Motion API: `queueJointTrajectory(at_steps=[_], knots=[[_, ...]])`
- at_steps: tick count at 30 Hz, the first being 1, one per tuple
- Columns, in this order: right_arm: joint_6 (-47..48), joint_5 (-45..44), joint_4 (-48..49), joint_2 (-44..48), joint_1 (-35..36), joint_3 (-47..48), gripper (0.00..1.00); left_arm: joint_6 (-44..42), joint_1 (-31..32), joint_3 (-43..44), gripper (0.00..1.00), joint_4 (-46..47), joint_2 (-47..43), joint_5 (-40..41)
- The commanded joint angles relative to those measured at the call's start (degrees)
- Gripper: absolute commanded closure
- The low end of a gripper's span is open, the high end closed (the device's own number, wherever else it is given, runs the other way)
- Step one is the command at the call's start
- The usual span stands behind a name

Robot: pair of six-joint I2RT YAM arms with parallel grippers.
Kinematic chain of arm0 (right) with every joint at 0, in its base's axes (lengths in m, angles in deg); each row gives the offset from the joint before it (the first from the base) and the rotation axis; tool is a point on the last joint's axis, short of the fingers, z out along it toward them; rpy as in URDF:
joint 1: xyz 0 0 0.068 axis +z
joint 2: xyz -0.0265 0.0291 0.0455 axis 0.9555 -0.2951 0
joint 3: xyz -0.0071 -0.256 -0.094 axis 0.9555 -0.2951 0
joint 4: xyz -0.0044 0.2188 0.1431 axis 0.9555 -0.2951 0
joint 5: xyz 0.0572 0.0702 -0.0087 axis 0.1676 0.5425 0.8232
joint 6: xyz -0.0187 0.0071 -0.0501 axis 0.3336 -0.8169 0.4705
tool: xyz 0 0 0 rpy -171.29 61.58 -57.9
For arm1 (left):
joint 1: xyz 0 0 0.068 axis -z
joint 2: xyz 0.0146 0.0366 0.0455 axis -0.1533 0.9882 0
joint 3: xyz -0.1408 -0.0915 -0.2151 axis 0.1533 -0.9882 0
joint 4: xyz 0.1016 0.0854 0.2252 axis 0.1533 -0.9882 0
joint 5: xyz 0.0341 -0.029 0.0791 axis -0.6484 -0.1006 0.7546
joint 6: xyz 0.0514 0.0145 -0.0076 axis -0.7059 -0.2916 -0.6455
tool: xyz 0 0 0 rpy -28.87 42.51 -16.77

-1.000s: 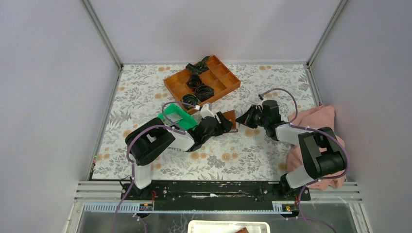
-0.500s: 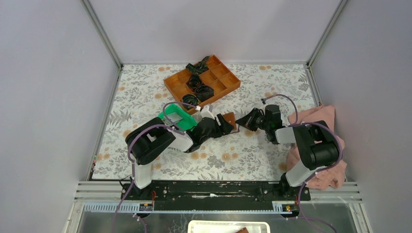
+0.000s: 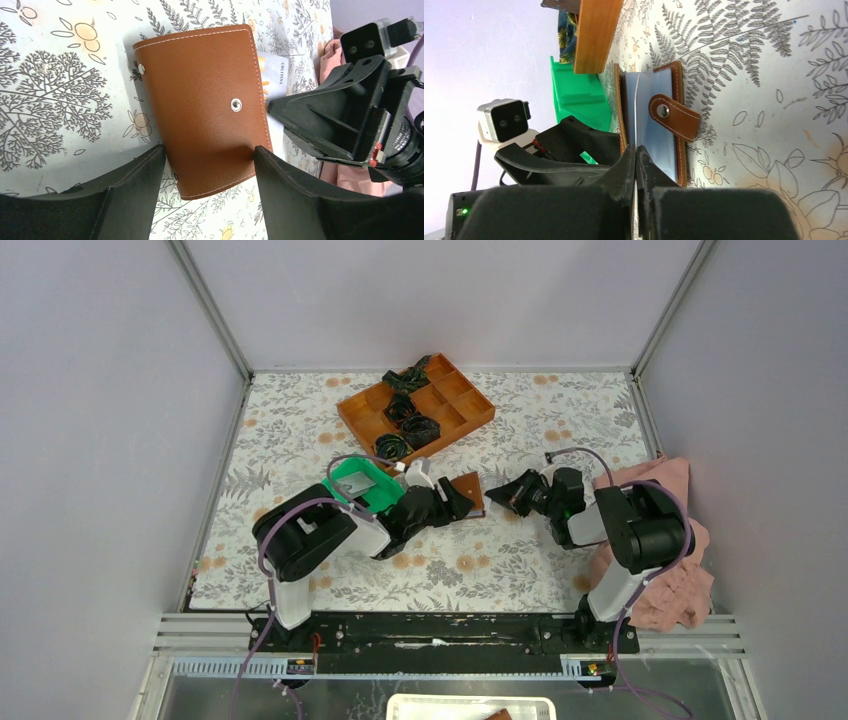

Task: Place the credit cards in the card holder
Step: Open the card holder at the center of the board.

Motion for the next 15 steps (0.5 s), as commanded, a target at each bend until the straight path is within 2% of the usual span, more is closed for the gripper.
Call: queueJointTrajectory(at_steps=[1, 8, 15], knots=[[-0.61, 1.89, 3.31, 3.91, -0.15, 0.07, 1.00, -0.40, -0.38, -1.46, 0.27, -0.81, -1.25, 2.80], [-0.04, 2.11, 0.80, 8.36, -0.22, -0.26, 1.00, -0.23, -0.80, -1.40, 0.27, 3.51, 0.13, 1.31], [0.06, 2.78, 1.84, 6.77, -0.13, -0.42, 1.00, -0.19, -1.32, -1.41, 0.27, 7.94, 1.39, -0.89]])
